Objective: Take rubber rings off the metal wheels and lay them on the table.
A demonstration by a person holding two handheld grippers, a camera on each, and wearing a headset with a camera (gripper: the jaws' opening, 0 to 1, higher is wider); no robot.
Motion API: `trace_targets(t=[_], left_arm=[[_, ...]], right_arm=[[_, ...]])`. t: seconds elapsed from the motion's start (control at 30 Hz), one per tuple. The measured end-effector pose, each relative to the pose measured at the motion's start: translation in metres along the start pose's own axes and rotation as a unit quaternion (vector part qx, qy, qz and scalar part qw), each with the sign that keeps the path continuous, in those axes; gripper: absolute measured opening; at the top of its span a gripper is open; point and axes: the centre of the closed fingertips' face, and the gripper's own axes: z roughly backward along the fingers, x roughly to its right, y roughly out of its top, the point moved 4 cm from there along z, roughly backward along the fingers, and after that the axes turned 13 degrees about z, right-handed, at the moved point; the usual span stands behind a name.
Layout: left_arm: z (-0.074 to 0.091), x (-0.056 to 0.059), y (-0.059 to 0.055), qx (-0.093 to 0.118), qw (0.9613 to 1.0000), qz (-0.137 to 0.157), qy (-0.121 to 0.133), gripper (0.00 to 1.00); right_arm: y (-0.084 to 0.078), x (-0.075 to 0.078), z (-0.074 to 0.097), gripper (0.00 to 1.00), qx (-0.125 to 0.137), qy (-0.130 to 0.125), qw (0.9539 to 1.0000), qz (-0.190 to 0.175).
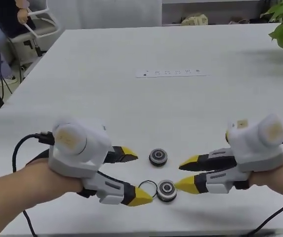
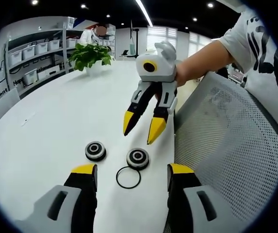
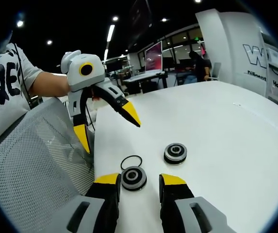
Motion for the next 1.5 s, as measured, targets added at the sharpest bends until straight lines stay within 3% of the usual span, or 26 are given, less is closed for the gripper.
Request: trace_targets(t=[0.6, 1.5], left_arm=[[-0.023, 0.010, -0.003, -0.027, 0.9991, -0.018, -0.028, 0.41], [-0.048, 0.010, -0.005, -0.045, 0.9981, -0.016, -0.040, 0.21]], right_arm=[[-0.013, -0.008, -0.008, 0.28, -0.026, 0.022, 0.9992, 0.022], [-0.019, -0.009, -0.013, 0.27, -0.032, 0.026, 0.9989, 0.021]])
